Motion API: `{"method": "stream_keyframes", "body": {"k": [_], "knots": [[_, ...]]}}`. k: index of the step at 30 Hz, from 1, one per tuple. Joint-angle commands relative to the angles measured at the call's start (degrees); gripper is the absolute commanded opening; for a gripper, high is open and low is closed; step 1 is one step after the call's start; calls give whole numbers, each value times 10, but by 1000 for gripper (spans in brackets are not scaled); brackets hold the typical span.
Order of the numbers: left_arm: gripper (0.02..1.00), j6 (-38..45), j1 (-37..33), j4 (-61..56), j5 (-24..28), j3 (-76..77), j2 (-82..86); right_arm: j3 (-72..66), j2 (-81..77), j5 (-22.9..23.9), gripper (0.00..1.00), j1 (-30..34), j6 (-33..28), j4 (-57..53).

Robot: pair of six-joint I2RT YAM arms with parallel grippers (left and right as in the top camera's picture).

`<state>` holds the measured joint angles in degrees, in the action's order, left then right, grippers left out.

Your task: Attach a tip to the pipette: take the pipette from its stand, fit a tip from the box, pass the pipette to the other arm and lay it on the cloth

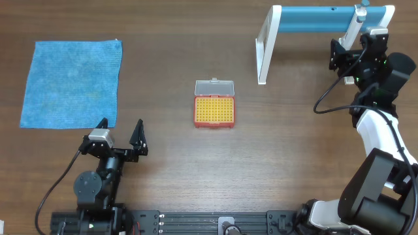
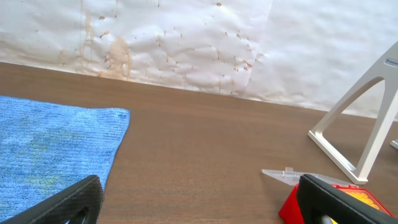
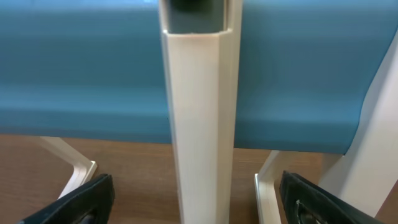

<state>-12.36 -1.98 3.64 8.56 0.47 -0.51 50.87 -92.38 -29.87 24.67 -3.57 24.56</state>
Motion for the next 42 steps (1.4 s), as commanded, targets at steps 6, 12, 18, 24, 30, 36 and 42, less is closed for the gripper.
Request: {"method": "stream_keyframes", "body": {"k": [6, 12, 18, 24, 30, 36, 42], "knots": [[998, -9, 2, 3, -6, -2, 3, 22, -20, 10, 757, -3, 17, 28], [996, -9, 2, 3, -6, -2, 3, 22, -20, 10, 682, -12, 17, 28], [998, -9, 2, 3, -6, -2, 3, 22, -20, 10, 577, -12, 17, 28], [998, -9, 2, 3, -6, -2, 3, 22, -20, 9, 518, -12, 17, 28], [998, -9, 2, 3, -6, -2, 3, 22, -20, 9, 393, -12, 17, 28], [998, -9, 2, 3, -6, -2, 3, 22, -20, 9, 288, -12, 17, 26], [996, -9, 2, 3, -6, -2, 3, 22, -20, 9, 220, -12, 17, 26]]}}
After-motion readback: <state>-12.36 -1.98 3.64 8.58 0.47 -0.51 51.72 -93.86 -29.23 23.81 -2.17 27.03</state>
